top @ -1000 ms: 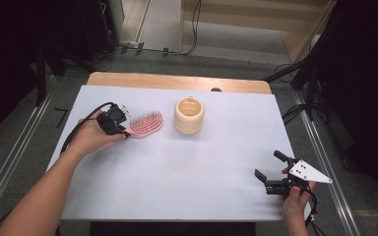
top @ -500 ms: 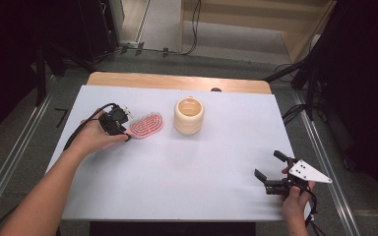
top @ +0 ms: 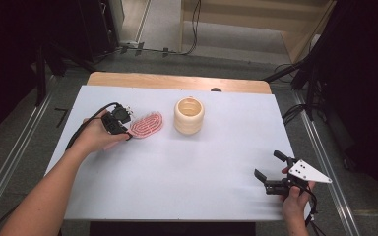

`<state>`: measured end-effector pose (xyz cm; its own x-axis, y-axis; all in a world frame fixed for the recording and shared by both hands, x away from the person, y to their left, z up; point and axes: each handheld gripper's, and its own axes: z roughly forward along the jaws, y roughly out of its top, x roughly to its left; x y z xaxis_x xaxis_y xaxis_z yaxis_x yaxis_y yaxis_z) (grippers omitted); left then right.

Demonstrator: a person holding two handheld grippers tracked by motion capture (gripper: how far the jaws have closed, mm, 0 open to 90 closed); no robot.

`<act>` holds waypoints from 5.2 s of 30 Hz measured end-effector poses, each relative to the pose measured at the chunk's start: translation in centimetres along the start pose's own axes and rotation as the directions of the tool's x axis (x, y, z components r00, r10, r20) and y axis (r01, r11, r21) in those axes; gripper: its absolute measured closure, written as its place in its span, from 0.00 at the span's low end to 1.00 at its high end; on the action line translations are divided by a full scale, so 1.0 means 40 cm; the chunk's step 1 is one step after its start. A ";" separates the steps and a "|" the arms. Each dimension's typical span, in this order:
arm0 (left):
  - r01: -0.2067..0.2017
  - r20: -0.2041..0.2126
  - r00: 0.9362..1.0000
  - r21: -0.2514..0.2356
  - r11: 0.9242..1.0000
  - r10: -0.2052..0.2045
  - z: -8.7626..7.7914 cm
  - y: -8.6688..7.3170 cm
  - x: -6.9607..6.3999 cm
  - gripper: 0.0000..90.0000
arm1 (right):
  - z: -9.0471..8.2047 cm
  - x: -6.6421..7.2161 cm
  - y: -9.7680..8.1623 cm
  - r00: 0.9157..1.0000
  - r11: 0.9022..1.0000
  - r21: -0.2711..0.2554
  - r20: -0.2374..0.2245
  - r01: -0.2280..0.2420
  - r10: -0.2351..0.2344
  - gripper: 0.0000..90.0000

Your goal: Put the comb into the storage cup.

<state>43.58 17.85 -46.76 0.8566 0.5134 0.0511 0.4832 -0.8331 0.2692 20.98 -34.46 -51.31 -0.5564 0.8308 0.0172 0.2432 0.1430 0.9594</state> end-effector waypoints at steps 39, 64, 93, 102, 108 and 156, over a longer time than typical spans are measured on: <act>0.032 -0.049 0.998 -0.222 0.975 -0.044 -0.066 -0.056 -0.039 0.78 | -0.009 -0.008 0.000 1.000 0.999 -0.022 -0.002 -0.027 0.027 0.00; 0.051 -0.074 0.994 -0.394 0.918 -0.087 -0.108 -0.118 -0.102 0.78 | 0.029 0.016 0.084 0.997 0.998 0.022 -0.041 -0.063 0.064 0.00; 0.022 -0.085 0.993 -0.534 0.845 -0.080 -0.145 -0.086 -0.176 0.78 | 0.165 0.067 0.253 0.988 0.998 -0.036 -0.150 -0.053 0.047 0.00; 0.024 -0.070 0.995 -0.573 0.819 -0.077 -0.149 -0.068 -0.194 0.78 | 0.205 0.085 0.290 0.985 0.998 -0.030 -0.169 -0.049 0.043 0.00; 0.036 -0.049 0.996 -0.592 0.805 -0.080 -0.142 -0.054 -0.199 0.78 | 0.233 0.100 0.309 0.978 0.996 -0.051 -0.198 -0.079 0.068 0.00; 0.039 0.002 0.998 -0.728 0.685 -0.055 -0.061 -0.009 -0.347 0.78 | 0.384 0.272 0.331 0.911 0.979 0.023 -0.362 -0.205 0.199 0.13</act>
<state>31.08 11.54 -45.21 0.8291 0.5580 0.0344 0.2328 -0.4005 0.8862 30.35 -15.28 -42.76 -0.7457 0.5907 0.3083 0.3700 -0.0176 0.9289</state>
